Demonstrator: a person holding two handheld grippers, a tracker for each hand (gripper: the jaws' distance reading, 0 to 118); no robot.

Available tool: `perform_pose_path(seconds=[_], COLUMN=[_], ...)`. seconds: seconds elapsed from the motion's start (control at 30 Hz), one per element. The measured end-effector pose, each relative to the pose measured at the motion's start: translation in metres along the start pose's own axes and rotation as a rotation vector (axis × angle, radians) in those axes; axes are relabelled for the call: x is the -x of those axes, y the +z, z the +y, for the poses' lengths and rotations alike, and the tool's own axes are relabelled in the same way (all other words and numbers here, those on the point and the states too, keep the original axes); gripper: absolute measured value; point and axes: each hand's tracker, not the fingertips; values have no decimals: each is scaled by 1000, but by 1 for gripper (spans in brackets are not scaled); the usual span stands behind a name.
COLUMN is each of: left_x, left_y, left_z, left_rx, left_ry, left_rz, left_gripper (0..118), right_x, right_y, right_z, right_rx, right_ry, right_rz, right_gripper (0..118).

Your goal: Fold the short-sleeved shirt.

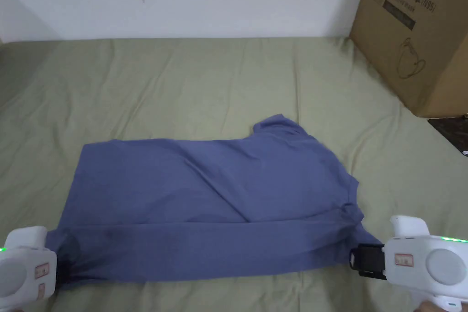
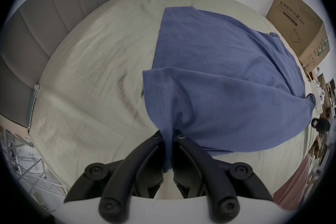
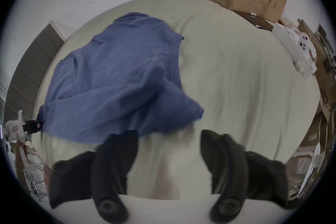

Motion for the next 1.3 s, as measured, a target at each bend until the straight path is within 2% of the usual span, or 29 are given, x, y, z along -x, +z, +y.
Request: perform_pose_path(seconds=[0.03, 0.13, 0.17, 0.23, 0.27, 0.3, 0.33, 0.37, 0.4, 0.47, 0.57, 0.6, 0.77, 0.87, 0.9, 1.03, 1.07, 1.1, 1.13, 1.17, 1.2, 1.23, 1.27, 1.3], left_x=[-2, 1, 2, 2, 2, 2, 2, 1, 2, 2, 6, 6, 10, 13, 13, 10, 8, 10, 10, 10, 11, 8, 8, 7], left_y=[3, 10, 12, 12, 12, 13, 15, 17, 18, 24, 37, 42, 64, 73, 74, 77, 77, 73, 73, 72, 75, 80, 87, 90], left_z=[-2, 0, -1, -1, -1, -2, -2, -3, -3, -4, -8, -11, -43, -72, -81, -97, -97, -91, -87, -84, -82, -78, -75, -71], left_rx=[-2, -4, -1, 0, 1, 7, 8, 4, 5, 4, -8, -7, 14, 43, 47, 22, -4, 6, 4, -2, -11, -54, -82, -85], left_ry=[-6, -9, 3, 2, -1, 0, -3, -14, -20, -41, -61, -66, -107, -90, -99, -137, -140, -128, -110, -105, -96, -79, -65, -46], left_rz=[1, -15, -38, -35, -36, -39, -36, -33, -34, -30, -27, -26, -11, -7, 3, -4, -1, 19, 51, 48, 39, 10, -18, -38], left_gripper=[7, 7, 7, 7, 7, 7, 7, 7, 7, 7, 7, 7, 7, 7, 7, 8, 17, 43, 74, 104, 118, 118, 117, 117], right_x=[0, -1, -2, 2, 6, 12, 18, 26, 27, 18, 3, -3, -19, -27, -29, -39, -42, -43, -43, -42, -39, -36, -29, -20], right_y=[-8, -31, -38, -42, -40, -34, -30, -27, -25, -18, 3, 11, 42, 53, 54, 58, 59, 62, 65, 68, 71, 75, 81, 91], right_z=[7, 26, 31, 32, 29, 26, 24, 20, 17, 15, 10, 6, -29, -61, -73, -104, -107, -106, -104, -103, -99, -96, -93, -89], right_rx=[18, 42, 55, 79, 66, 57, 56, 51, 45, 49, 27, 27, 32, 59, 77, 92, 81, 58, 50, 38, 28, 16, -3, -38], right_ry=[0, 3, 12, 40, 37, 31, 78, 161, 201, 141, 9, -8, -10, 0, 6, -10, -25, -60, -69, -70, -58, -38, -15, 6], right_rz=[-12, -7, -1, 36, 43, 66, 33, -36, -51, -19, 39, 48, 44, -6, -58, -51, -46, -28, -26, -25, -30, -33, -31, -20], right_gripper=[82, 82, 77, 32, 14, 12, 12, 11, 11, 11, 10, 10, 10, 10, 10, 9, 9, 9, 13, 29, 67, 92, 98, 98])
